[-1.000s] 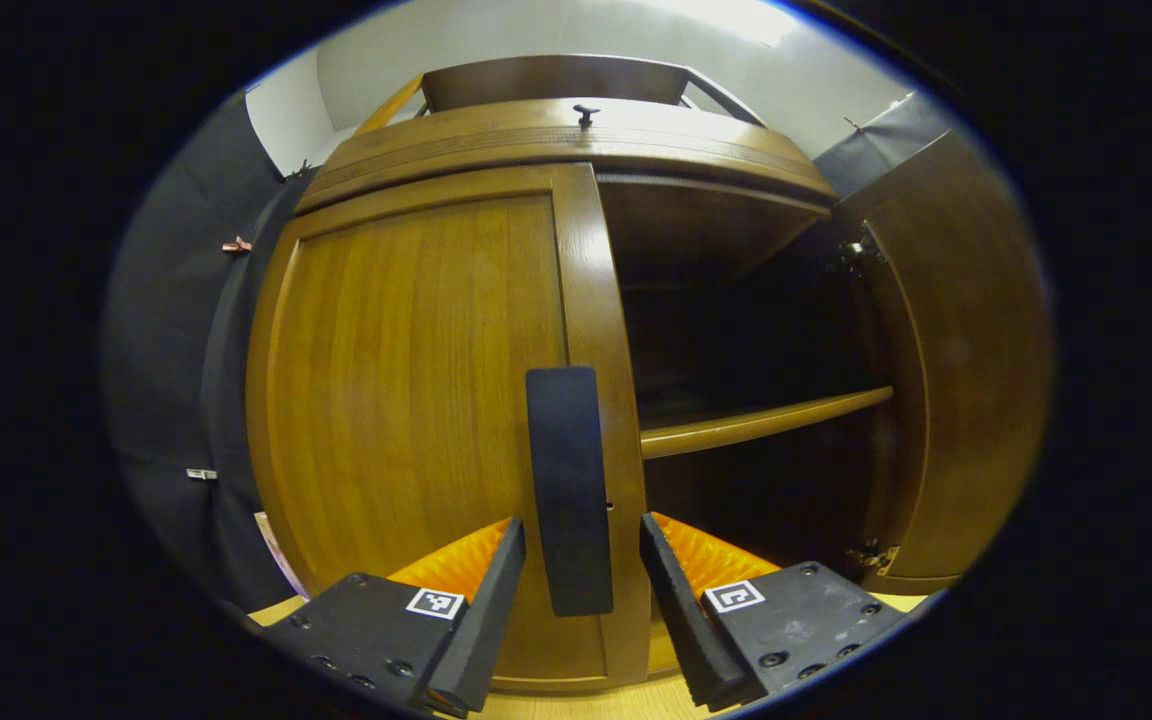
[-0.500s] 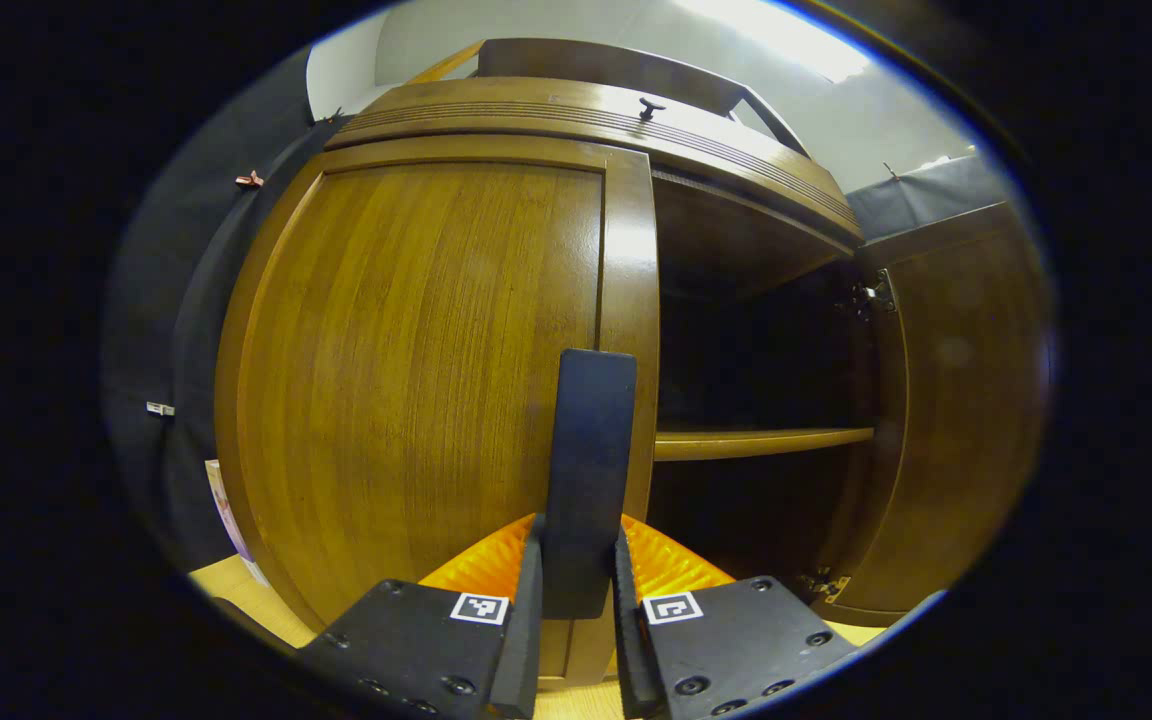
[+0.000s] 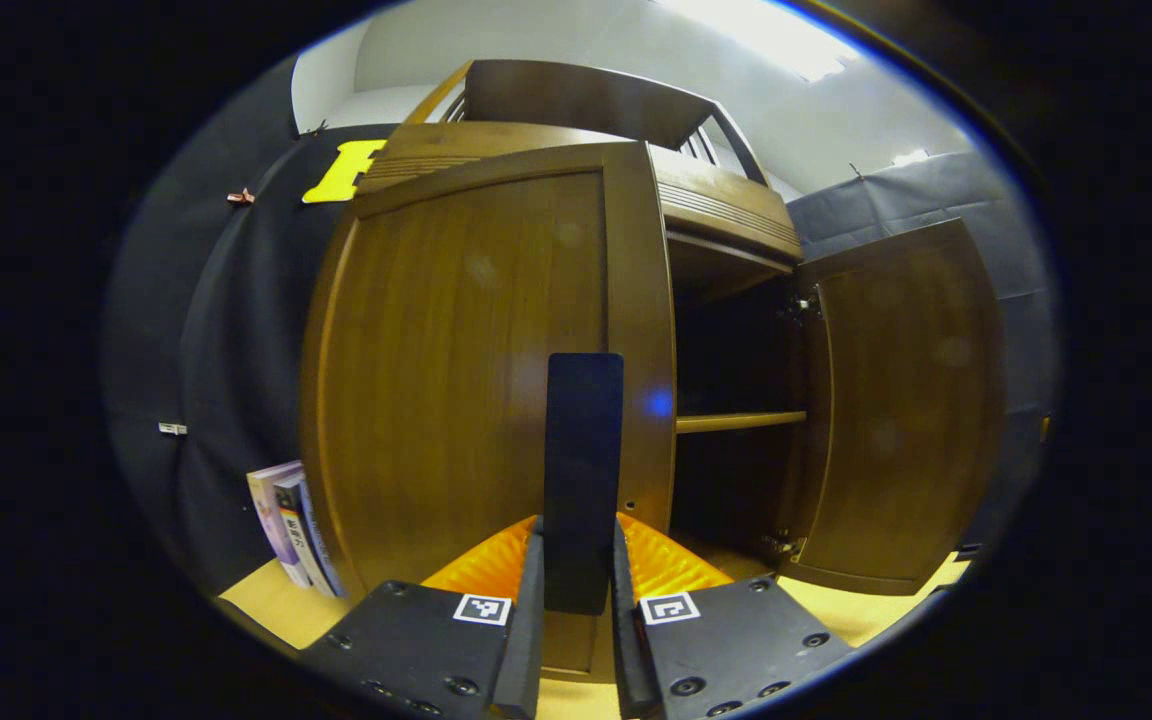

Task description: Open the right door of the double-door shoe cabinet with the right hand, and open the left door with the left hand.

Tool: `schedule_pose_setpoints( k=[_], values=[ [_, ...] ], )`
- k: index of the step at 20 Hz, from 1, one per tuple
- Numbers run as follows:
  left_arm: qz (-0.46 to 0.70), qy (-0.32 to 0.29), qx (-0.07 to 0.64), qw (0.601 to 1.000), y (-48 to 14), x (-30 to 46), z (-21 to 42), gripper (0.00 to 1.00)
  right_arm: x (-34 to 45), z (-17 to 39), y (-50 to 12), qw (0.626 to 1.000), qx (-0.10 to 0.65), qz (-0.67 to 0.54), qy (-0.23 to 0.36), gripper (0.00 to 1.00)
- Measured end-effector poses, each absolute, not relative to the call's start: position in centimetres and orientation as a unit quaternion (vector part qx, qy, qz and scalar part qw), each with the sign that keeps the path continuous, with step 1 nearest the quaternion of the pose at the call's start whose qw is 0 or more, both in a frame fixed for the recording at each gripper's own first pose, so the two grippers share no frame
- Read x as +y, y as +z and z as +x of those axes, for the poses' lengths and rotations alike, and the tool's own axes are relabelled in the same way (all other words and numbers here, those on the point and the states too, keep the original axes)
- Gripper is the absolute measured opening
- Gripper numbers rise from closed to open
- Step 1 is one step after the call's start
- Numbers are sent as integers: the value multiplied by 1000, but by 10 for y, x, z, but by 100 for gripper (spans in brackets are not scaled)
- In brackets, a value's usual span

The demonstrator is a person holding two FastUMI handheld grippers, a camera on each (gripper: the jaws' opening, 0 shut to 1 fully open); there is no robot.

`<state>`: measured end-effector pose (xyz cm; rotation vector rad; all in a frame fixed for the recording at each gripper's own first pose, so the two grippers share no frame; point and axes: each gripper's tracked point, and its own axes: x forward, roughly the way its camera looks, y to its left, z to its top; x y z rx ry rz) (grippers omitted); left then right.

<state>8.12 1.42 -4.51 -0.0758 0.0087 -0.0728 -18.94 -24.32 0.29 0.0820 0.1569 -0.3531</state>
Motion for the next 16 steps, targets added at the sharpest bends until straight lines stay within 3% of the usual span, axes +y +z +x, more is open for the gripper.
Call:
schedule_pose_setpoints(
  k=[1, 2, 9, 15, 16],
  values=[
    [-33, -30, 4, 999, -44, 22, 65, 33, -240, -189, 5, 981, 75, 38, -173, 89],
    [-28, -24, 4, 999, -43, 30, 52, 33, -237, -187, 7, 982, 72, 33, -171, 97],
    [-20, 33, 15, 999, -40, 98, -22, 28, -189, -164, 37, 991, 33, 6, -127, 98],
    [22, 102, 20, 994, -34, 153, -66, 16, -130, -142, 37, 998, 34, 12, -60, 98],
    [29, 114, 17, 993, -31, 160, -75, 19, -122, -138, 38, 998, 34, 9, -51, 98]
  ],
)
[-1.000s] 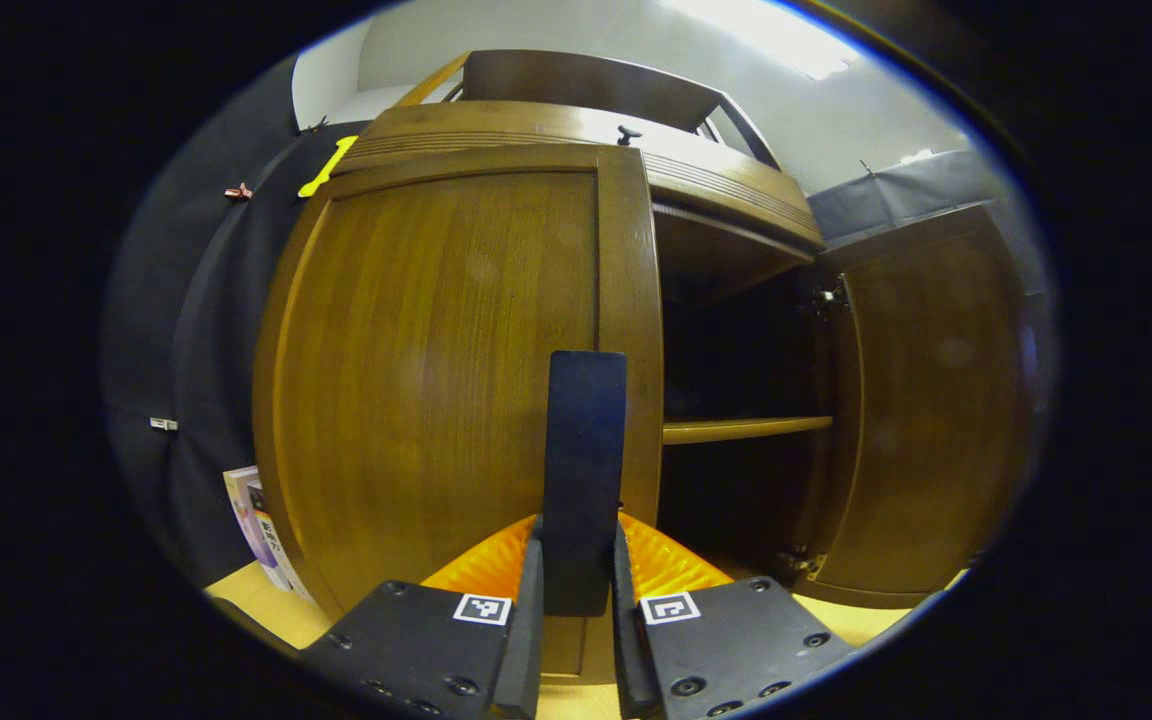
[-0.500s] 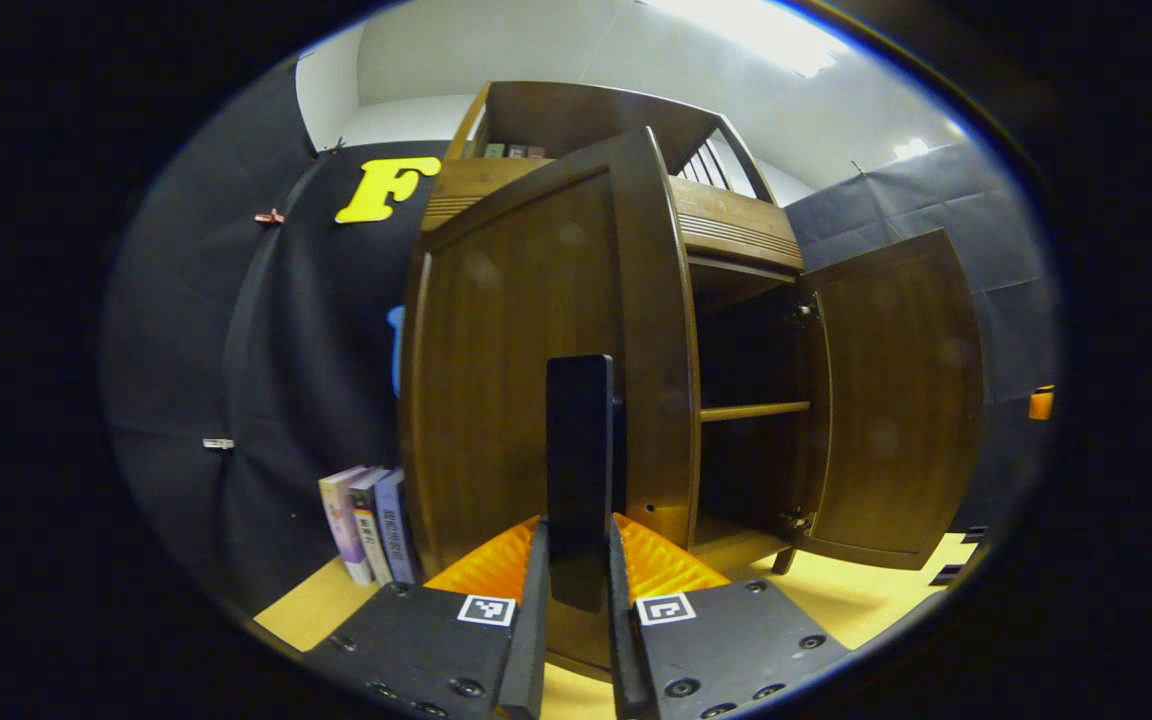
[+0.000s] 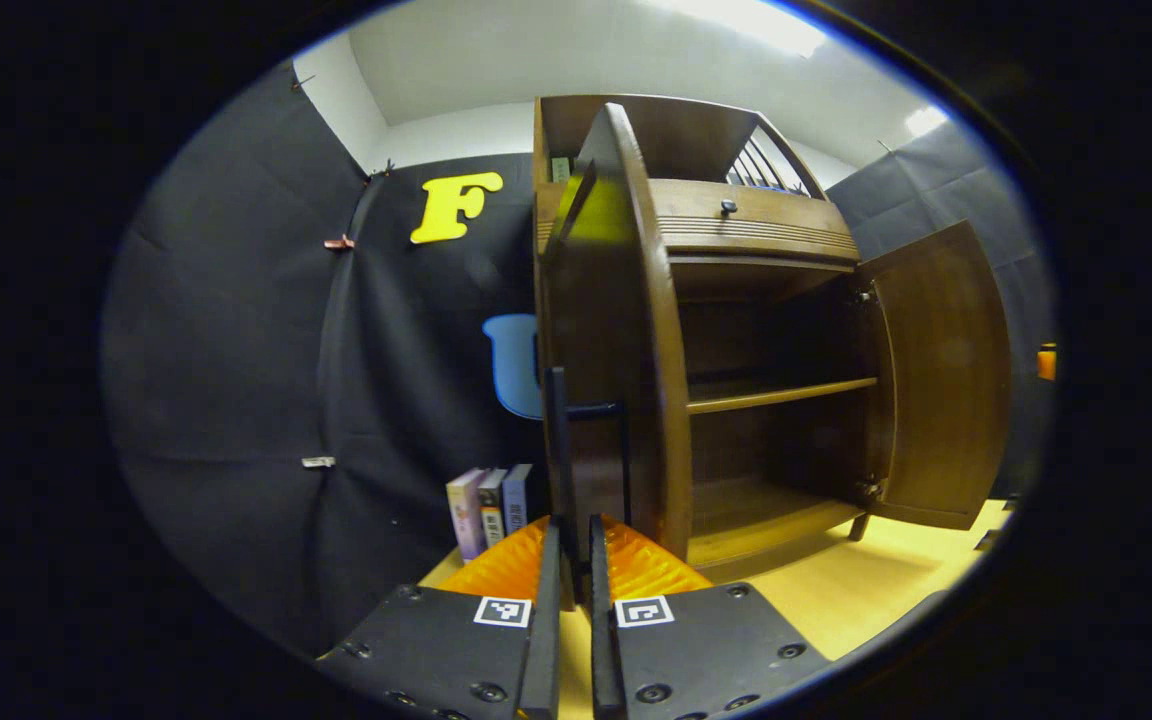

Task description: Open the right door of the double-door shoe cabinet with the right hand, and open the left door with the left hand.

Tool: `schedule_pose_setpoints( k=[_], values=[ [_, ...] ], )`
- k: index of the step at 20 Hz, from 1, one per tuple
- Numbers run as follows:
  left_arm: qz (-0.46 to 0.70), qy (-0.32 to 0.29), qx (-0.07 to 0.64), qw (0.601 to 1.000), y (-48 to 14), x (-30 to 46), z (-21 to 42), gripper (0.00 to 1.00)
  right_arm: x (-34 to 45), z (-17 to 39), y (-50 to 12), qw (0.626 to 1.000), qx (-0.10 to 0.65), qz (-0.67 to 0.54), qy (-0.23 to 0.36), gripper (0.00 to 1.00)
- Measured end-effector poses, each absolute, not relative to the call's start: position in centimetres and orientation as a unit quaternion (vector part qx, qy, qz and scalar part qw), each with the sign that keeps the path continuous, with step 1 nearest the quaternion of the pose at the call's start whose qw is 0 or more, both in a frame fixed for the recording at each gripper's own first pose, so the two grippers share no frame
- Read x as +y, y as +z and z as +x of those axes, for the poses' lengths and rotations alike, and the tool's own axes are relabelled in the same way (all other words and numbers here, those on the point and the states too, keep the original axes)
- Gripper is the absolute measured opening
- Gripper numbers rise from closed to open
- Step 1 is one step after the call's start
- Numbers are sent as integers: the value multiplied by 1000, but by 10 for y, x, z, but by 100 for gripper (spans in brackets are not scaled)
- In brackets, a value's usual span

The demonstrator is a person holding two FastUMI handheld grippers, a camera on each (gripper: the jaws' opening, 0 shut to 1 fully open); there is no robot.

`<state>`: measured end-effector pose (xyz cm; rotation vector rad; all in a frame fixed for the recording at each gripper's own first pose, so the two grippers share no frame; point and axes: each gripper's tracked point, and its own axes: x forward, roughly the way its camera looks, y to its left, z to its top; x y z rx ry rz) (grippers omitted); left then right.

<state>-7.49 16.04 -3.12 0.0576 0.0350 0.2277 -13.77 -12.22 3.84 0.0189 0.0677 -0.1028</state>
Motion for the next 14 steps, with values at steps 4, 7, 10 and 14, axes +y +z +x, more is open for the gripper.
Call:
schedule_pose_setpoints(
  k=[4, 7, 10, 14],
  values=[
    [13, 105, -4, 994, -1, 147, -114, 8, -87, -125, 40, 999, 34, 9, -18, 98],
    [-15, 54, -15, 998, 30, 103, -120, 11, -64, -113, 48, 999, 33, 17, 1, 98],
    [-7, 28, -9, 1000, 45, 72, -115, 16, -41, -105, 61, 999, 26, 22, 13, 98],
    [46, 43, -18, 998, 53, 50, -99, 54, -15, -99, 67, 999, 29, -1, 30, 97]
  ],
)
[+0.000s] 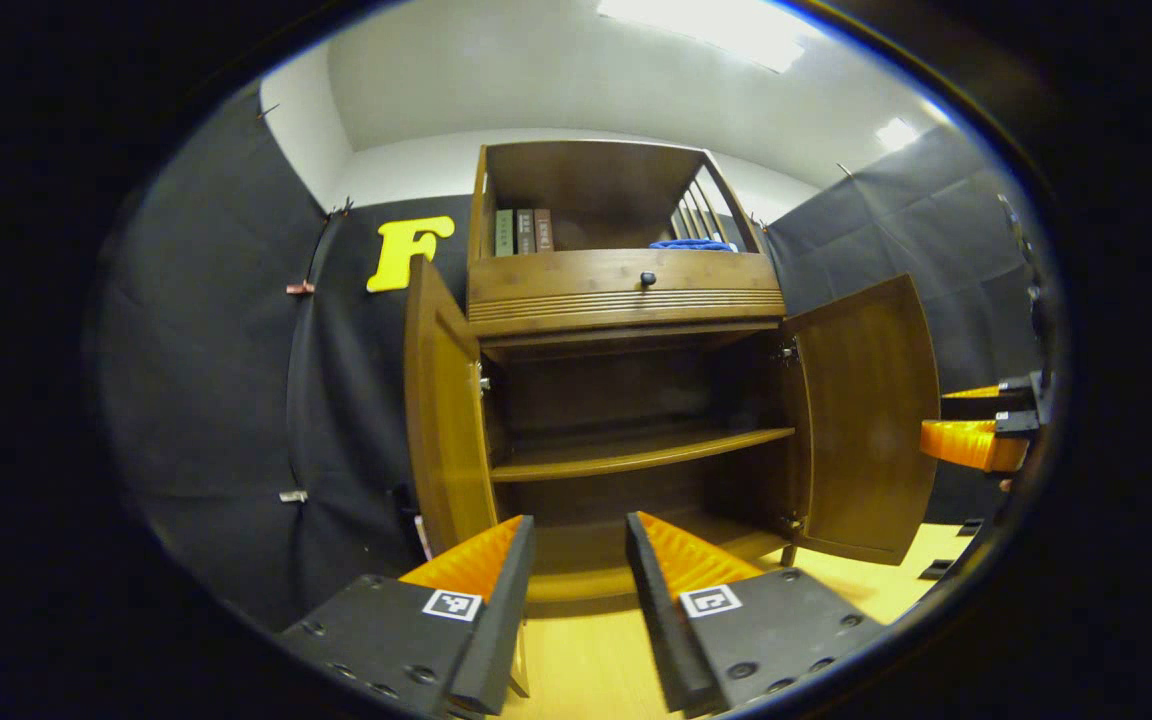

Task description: Open the right door of the double-door shoe cabinet with the right hand, and open the left door with the left hand.

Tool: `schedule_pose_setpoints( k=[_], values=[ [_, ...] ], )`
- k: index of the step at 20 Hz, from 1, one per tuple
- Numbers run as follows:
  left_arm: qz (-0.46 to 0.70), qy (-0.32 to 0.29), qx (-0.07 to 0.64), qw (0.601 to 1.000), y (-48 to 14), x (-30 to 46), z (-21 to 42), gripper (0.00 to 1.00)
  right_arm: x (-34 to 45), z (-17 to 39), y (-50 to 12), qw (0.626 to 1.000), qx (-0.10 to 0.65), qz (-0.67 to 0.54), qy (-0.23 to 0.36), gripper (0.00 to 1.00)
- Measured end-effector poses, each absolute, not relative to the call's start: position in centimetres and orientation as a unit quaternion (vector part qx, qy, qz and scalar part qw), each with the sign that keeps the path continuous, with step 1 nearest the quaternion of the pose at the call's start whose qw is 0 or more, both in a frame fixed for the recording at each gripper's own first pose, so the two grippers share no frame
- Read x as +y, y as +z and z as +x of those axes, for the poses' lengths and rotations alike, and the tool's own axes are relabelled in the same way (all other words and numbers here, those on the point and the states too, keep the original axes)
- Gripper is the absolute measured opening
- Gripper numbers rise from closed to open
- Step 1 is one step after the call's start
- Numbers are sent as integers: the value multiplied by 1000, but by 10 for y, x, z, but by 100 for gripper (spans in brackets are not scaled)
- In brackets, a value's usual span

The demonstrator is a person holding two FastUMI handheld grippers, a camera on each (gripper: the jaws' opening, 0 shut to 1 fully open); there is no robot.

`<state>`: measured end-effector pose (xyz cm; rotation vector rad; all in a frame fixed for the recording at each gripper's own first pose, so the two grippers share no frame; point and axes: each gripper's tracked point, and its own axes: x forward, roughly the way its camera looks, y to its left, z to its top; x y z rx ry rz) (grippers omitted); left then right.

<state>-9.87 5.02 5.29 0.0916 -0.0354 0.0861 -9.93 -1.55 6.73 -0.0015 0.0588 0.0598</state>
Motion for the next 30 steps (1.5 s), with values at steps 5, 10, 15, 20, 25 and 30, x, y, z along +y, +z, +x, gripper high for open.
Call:
schedule_pose_setpoints(
  k=[5, 10, 15, 20, 25, 30],
  values=[
    [16, 10, -24, 1000, 60, 14, -88, 86, 8, -91, 65, 998, 40, 3, 48, 97],
    [18, 22, -30, 999, 63, 8, -85, 88, 9, -82, 70, 998, 34, 19, 52, 97],
    [14, 5, -20, 1000, 55, -6, -78, 93, 8, -77, 64, 997, 42, 22, 55, 99],
    [11, -11, -12, 1000, 48, -9, -73, 93, 9, -74, 56, 997, 48, 19, 60, 97],
    [10, -21, -11, 1000, 44, -11, -70, 93, 9, -67, 49, 996, 54, 27, 61, 99],
    [9, -33, -14, 999, 42, -14, -68, 93, 11, -65, 39, 995, 64, 32, 64, 97]
  ],
)
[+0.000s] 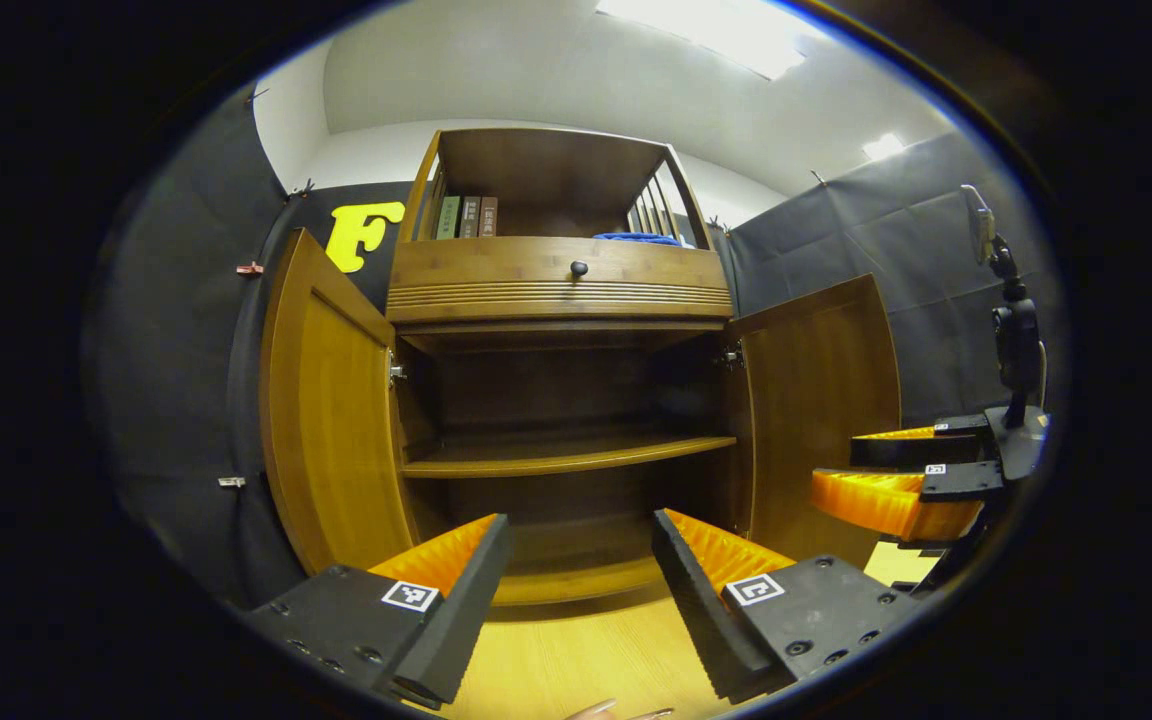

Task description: Open the right door of the double-door shoe cabinet with the right hand, and open the left door with the left hand.

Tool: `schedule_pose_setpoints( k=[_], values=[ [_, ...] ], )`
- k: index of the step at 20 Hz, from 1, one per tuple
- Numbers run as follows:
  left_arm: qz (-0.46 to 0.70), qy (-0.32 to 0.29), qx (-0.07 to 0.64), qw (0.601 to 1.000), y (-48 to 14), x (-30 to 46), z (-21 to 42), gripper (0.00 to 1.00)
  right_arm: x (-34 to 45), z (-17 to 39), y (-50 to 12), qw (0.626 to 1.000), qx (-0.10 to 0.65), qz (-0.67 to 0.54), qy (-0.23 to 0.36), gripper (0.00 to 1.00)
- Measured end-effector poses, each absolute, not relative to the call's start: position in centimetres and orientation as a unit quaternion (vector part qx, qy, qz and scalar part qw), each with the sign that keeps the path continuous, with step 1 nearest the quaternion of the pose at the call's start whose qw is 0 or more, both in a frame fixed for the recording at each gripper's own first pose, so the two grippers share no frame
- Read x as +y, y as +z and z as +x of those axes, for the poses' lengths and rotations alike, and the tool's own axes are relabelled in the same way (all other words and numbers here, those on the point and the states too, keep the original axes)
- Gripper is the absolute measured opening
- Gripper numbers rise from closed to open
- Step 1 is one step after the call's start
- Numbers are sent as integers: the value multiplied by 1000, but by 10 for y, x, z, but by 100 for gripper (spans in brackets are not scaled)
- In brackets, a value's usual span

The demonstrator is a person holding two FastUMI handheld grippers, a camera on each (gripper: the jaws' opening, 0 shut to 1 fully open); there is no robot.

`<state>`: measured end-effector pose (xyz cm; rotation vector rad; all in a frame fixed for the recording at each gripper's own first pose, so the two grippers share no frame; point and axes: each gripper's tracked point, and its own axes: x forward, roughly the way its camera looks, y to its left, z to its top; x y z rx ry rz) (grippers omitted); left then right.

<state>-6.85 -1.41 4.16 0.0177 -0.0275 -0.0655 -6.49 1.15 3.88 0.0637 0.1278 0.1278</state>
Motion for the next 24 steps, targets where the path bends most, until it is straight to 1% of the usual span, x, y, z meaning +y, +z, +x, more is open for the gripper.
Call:
schedule_pose_setpoints(
  k=[8, 9, 10, 12, 13, 14, 15, 16, 20, 21, 22, 23, 24],
  values=[
    [15, -48, -23, 998, 40, -23, -68, 93, 14, -65, 39, 995, 60, 31, 69, 97],
    [14, -52, -23, 998, 40, -25, -69, 89, 14, -66, 40, 995, 59, 31, 69, 97],
    [14, -56, -22, 998, 40, -28, -71, 93, 14, -67, 41, 995, 57, 31, 70, 99],
    [16, -60, -18, 998, 37, -29, -71, 93, 14, -69, 43, 996, 54, 30, 70, 97],
    [19, -61, -17, 998, 35, -29, -72, 89, 14, -69, 43, 996, 53, 29, 71, 99],
    [21, -61, -15, 998, 35, -29, -73, 93, 13, -71, 42, 996, 53, 28, 71, 99],
    [23, -61, -15, 998, 35, -30, -73, 89, 13, -73, 41, 996, 53, 27, 71, 99],
    [25, -62, -14, 998, 35, -31, -73, 93, 15, -73, 41, 996, 53, 27, 73, 99],
    [31, -56, -19, 998, 38, -33, -74, 93, 17, -75, 42, 995, 53, 25, 78, 97],
    [32, -56, -21, 998, 39, -33, -74, 89, 17, -75, 43, 995, 52, 23, 77, 99],
    [32, -56, -23, 998, 40, -33, -75, 89, 16, -75, 42, 996, 52, 22, 76, 97],
    [32, -57, -25, 998, 41, -33, -77, 89, 17, -76, 43, 996, 52, 21, 76, 99],
    [32, -58, -26, 997, 42, -34, -77, 89, 17, -76, 43, 995, 52, 22, 76, 97]
  ],
)
